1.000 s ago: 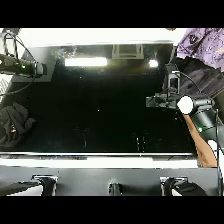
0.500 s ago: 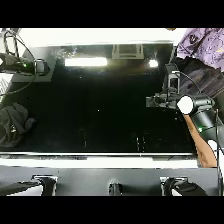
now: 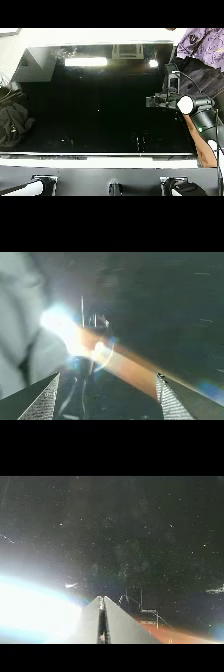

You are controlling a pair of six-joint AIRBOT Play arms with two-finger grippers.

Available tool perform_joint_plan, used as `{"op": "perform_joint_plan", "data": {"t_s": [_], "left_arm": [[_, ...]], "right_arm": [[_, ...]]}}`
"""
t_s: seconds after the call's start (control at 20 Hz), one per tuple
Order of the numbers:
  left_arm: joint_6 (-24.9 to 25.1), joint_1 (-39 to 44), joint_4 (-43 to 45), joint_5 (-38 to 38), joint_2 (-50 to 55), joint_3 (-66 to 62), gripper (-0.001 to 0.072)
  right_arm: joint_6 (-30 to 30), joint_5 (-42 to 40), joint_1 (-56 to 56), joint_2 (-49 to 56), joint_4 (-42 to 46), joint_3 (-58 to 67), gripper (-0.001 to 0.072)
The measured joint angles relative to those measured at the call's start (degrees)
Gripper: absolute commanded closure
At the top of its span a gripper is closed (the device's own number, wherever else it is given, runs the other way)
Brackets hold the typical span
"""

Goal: Fold the clothes and pants, and hang the long-sleeved shirts on hangers.

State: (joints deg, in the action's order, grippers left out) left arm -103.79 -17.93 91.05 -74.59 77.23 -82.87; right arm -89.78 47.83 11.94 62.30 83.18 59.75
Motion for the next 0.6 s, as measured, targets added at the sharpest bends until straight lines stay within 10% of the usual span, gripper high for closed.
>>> {"op": "perform_joint_plan", "data": {"t_s": [0.45,0.55,0.6], "left_arm": [[-1.8,-11.6,0.4,18.0,4.0,15.3,0.0010],[-2.6,-12.5,0.4,19.8,6.1,16.1,0.0690],[-2.7,-12.6,0.4,20.2,6.9,16.3,0.0689]], "right_arm": [[0.0,0.1,0.0,0.0,0.0,0.0,0.0678],[0.0,0.1,0.0,0.0,-0.1,0.0,0.0677],[0.0,0.1,0.0,0.0,-0.1,0.0,0.0677]]}}
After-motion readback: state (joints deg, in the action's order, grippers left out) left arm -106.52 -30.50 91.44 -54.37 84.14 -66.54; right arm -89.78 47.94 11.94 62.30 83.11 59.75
